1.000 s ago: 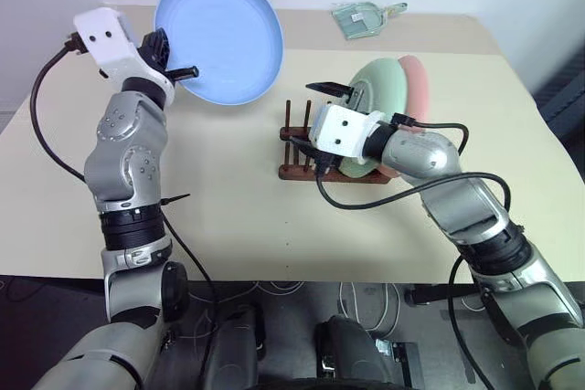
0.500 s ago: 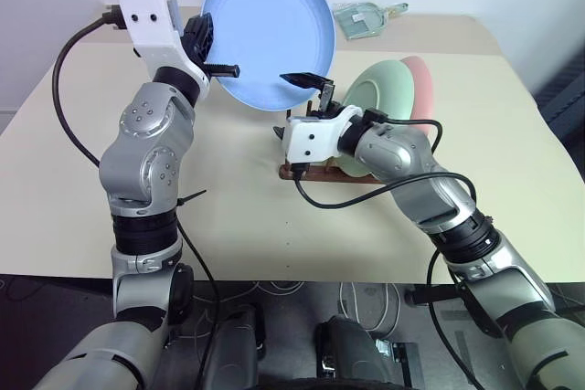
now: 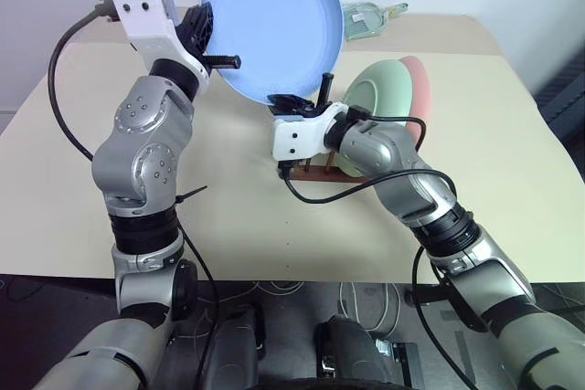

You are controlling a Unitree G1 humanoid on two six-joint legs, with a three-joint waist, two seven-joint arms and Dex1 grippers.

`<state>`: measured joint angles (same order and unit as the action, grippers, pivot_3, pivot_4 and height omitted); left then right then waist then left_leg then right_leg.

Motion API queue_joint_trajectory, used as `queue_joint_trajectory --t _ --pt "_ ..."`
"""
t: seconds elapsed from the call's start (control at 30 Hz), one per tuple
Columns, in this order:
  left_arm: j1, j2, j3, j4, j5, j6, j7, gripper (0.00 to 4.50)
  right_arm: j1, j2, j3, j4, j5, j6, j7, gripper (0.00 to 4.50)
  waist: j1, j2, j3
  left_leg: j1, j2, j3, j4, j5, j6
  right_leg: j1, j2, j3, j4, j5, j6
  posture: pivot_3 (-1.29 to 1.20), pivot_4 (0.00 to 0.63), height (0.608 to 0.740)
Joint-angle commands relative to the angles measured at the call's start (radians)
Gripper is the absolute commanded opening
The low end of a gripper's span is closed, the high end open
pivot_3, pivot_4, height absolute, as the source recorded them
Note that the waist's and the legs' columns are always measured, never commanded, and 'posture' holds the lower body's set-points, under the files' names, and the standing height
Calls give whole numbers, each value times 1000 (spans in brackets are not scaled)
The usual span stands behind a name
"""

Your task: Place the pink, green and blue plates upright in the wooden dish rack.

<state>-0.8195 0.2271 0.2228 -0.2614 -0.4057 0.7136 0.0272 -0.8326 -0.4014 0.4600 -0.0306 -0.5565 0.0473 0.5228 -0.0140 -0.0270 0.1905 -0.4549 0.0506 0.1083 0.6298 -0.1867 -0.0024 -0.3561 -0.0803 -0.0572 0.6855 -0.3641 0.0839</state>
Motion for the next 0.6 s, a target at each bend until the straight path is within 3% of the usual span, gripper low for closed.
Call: queue_joint_trajectory --t 0.03,0.13,0.17,0.27,0.3,0.47,0.6 --pt "-28 -4 27 -53 -24 -8 5 0 -19 10 -15 -20 -12 -24 -2 33 0 0 0 0 0 0 0 0 0 0 0 0 0 0 0 0 150 732" --pt "-31 -13 41 -45 -43 -15 1 0 -17 11 -18 -20 -20 -35 -7 33 0 0 0 0 0 0 0 0 0 0 0 0 0 0 0 0 150 732" --pt "-33 -16 46 -44 -50 -20 0 317 -16 10 -19 -22 -25 -39 -11 9 0 0 0 0 0 0 0 0 0 0 0 0 0 0 0 0 150 732" --pt "-50 -49 106 -48 -107 -86 -4 1420 -15 11 -23 -25 -29 -47 -15 0 0 0 0 0 0 0 0 0 0 0 0 0 0 0 0 0 150 732" --pt "-59 -53 132 -45 -117 -116 2 2039 -14 12 -27 -27 -26 -49 -13 0 -1 0 0 0 0 0 0 0 0 0 -1 0 0 0 0 0 150 732" --pt "-76 -12 232 14 -102 -266 26 4256 -10 27 -41 -29 -6 -54 -15 0 -4 0 0 0 0 0 0 0 0 0 0 0 0 0 0 0 150 732" --pt "-37 90 280 114 -74 -294 14 4409 -8 42 -62 -32 25 -53 -19 0 -3 0 0 0 0 0 0 0 0 0 0 0 1 0 0 0 150 732"
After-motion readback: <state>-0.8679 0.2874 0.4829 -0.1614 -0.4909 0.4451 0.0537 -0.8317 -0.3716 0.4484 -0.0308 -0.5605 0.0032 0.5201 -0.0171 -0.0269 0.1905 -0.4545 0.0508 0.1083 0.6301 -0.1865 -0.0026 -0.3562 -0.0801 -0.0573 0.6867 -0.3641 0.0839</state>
